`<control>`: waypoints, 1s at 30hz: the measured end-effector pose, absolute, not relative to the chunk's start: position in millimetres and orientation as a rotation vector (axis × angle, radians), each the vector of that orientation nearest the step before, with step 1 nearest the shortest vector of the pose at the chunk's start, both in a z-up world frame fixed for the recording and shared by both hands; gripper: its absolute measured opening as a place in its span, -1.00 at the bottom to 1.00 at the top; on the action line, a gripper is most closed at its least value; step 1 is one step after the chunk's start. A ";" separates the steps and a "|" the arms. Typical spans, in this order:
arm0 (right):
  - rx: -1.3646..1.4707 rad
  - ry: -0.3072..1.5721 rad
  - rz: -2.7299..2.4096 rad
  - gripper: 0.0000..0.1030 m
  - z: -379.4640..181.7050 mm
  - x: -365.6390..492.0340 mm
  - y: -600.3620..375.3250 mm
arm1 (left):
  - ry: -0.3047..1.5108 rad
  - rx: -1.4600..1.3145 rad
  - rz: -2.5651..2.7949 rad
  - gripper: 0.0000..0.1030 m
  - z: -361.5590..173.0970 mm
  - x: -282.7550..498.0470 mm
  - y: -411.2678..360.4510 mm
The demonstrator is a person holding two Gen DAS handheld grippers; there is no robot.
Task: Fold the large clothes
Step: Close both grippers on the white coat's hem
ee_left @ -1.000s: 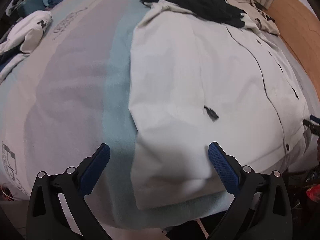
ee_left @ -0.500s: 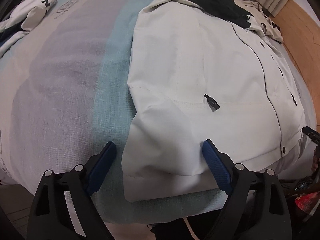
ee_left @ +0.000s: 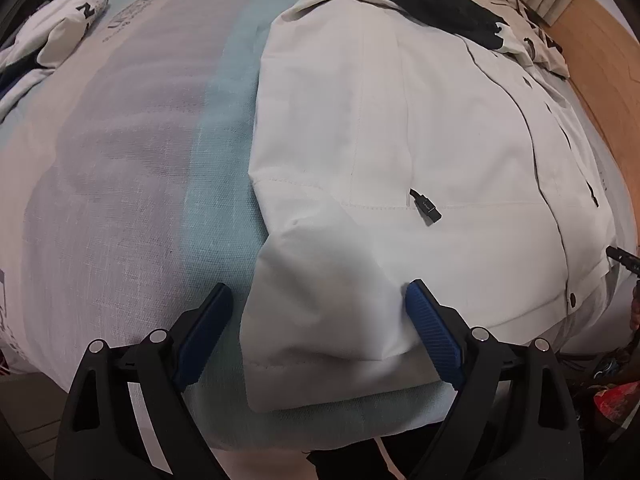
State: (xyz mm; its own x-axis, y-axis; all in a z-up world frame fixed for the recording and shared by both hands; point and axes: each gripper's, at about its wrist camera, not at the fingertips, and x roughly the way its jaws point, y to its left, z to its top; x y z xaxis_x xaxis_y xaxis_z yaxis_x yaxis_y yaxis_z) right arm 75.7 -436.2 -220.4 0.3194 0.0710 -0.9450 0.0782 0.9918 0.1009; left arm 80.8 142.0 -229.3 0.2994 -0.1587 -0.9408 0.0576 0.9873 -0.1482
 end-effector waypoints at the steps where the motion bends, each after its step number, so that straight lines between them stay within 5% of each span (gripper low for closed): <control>1: 0.117 1.251 -0.004 0.49 -221.6 75.1 -431.7 | 1.261 -0.097 -0.143 0.67 -229.3 80.8 142.1; 9: 0.158 1.233 -0.089 0.44 -226.8 70.6 -419.5 | 1.264 -0.126 -0.149 0.50 -227.0 77.8 143.8; 22: 0.104 1.246 -0.062 -0.72 -212.1 69.8 -412.3 | 1.282 -0.104 -0.149 -0.25 -215.4 67.8 139.2; 30: 0.095 1.255 -0.088 -0.78 -206.9 70.7 -406.4 | 1.283 -0.057 -0.146 -0.73 -204.0 64.1 135.7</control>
State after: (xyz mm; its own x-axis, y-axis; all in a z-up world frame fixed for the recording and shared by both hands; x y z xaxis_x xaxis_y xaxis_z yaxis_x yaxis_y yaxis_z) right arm 70.7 -406.4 -206.9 0.3086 -0.0142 -0.9511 0.1188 0.9926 0.0238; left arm 64.1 135.7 -204.0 0.2758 -0.1405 -0.9509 0.0767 0.9893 -0.1239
